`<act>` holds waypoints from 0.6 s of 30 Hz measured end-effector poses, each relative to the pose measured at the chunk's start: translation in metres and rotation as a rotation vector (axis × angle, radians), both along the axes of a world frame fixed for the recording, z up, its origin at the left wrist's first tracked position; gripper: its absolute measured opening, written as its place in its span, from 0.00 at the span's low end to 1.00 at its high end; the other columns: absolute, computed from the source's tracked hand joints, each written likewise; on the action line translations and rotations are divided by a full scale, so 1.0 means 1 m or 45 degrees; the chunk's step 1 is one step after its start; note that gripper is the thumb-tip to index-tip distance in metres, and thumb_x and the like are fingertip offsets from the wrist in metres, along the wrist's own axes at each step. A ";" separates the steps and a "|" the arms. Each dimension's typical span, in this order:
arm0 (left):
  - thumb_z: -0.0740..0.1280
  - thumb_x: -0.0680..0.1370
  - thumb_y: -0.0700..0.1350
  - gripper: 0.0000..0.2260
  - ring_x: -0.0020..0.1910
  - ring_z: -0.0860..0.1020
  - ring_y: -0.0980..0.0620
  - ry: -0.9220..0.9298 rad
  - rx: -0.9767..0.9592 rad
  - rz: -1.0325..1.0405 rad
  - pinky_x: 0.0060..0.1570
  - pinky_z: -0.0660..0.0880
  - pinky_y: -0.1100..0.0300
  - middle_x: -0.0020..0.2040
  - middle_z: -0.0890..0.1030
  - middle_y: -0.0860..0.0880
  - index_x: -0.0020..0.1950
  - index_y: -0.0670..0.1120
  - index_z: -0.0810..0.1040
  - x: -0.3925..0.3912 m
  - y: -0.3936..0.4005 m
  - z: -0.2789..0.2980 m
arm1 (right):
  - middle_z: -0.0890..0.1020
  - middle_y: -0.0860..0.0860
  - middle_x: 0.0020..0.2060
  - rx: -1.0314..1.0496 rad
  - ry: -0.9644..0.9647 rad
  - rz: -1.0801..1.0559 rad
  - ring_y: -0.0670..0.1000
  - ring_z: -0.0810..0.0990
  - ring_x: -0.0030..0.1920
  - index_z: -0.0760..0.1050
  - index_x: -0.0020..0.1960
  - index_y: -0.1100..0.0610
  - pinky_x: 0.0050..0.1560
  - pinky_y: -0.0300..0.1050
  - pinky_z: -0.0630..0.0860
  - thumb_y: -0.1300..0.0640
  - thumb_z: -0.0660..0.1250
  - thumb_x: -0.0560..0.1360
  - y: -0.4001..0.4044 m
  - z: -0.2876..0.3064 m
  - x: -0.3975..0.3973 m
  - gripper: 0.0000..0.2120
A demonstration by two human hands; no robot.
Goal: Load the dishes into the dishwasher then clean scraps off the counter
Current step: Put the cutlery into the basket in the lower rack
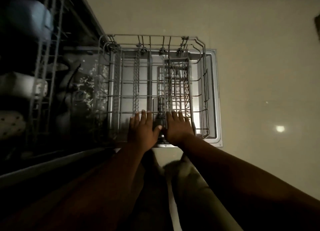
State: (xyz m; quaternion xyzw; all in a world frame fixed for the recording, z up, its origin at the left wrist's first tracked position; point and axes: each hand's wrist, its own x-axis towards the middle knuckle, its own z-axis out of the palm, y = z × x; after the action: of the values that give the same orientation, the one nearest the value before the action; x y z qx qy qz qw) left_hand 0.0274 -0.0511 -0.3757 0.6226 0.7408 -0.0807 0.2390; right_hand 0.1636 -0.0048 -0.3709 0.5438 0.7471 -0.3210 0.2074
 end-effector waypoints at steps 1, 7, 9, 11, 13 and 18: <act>0.48 0.75 0.63 0.36 0.77 0.51 0.42 0.027 0.006 -0.007 0.74 0.43 0.48 0.77 0.55 0.41 0.77 0.43 0.54 0.001 -0.009 0.009 | 0.47 0.57 0.78 0.021 -0.004 0.034 0.59 0.43 0.77 0.43 0.78 0.57 0.74 0.58 0.44 0.43 0.50 0.81 -0.009 0.009 0.002 0.33; 0.45 0.78 0.66 0.36 0.77 0.46 0.43 0.131 0.060 0.104 0.71 0.36 0.50 0.78 0.49 0.41 0.78 0.42 0.48 0.021 -0.077 0.076 | 0.46 0.56 0.78 0.172 0.034 0.256 0.59 0.42 0.77 0.43 0.78 0.59 0.75 0.59 0.44 0.38 0.46 0.80 -0.062 0.061 0.025 0.35; 0.47 0.80 0.64 0.35 0.77 0.41 0.45 0.096 -0.007 0.181 0.71 0.34 0.50 0.78 0.44 0.43 0.78 0.43 0.43 0.032 -0.094 0.095 | 0.44 0.58 0.78 0.201 0.029 0.313 0.59 0.41 0.77 0.42 0.78 0.60 0.75 0.58 0.43 0.37 0.46 0.79 -0.075 0.077 0.035 0.37; 0.47 0.80 0.62 0.34 0.77 0.40 0.45 0.080 0.002 0.251 0.72 0.34 0.50 0.78 0.42 0.43 0.78 0.43 0.42 0.045 -0.124 0.126 | 0.44 0.59 0.77 0.230 0.033 0.398 0.60 0.42 0.77 0.42 0.78 0.61 0.75 0.57 0.43 0.38 0.47 0.80 -0.099 0.107 0.050 0.37; 0.47 0.80 0.62 0.34 0.77 0.39 0.45 0.063 0.032 0.266 0.74 0.36 0.49 0.78 0.41 0.43 0.78 0.43 0.41 0.054 -0.154 0.162 | 0.44 0.59 0.77 0.272 0.029 0.525 0.59 0.42 0.77 0.41 0.78 0.61 0.75 0.55 0.43 0.38 0.47 0.80 -0.122 0.143 0.061 0.37; 0.48 0.81 0.60 0.33 0.77 0.40 0.46 0.175 0.275 0.294 0.73 0.34 0.51 0.79 0.44 0.43 0.78 0.43 0.43 0.046 -0.214 0.263 | 0.44 0.58 0.77 0.377 0.032 0.793 0.58 0.43 0.77 0.41 0.78 0.60 0.76 0.55 0.44 0.38 0.47 0.80 -0.163 0.244 0.040 0.37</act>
State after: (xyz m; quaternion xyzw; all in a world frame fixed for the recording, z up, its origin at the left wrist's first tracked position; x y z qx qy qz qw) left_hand 0.0738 -0.2649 -0.1130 0.5485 0.8263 -0.0150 0.1273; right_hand 0.2034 -0.1681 -0.1265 0.3099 0.9182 -0.1369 0.2051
